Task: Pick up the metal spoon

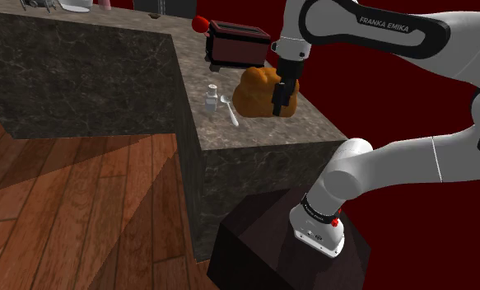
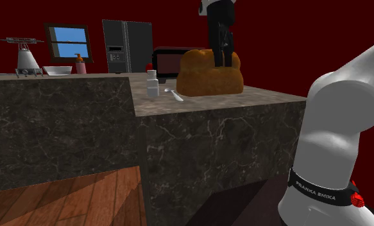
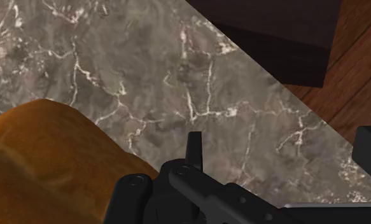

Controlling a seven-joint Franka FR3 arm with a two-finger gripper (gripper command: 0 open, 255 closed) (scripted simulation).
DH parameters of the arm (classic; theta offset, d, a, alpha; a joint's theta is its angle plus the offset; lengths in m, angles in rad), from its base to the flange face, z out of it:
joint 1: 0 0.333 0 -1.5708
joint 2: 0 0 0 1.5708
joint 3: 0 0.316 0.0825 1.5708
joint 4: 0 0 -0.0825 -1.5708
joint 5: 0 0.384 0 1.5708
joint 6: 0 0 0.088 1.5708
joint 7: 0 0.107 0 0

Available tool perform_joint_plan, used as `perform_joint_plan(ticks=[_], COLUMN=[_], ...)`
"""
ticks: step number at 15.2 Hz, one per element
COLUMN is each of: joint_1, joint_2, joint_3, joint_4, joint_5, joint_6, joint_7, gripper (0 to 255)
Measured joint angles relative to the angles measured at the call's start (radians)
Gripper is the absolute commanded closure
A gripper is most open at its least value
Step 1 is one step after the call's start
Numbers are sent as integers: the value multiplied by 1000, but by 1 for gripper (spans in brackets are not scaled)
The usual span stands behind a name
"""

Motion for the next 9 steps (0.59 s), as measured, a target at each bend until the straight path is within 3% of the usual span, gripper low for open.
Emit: perform_joint_plan(ticks=[3,9], joint_1=[-16,-95], joint_2=[11,124], joint_3=[25,154], joint_4=[-14,-33], joint_5=[18,80], joint_6=[49,300], joint_7=[65,391], gripper=[0,0])
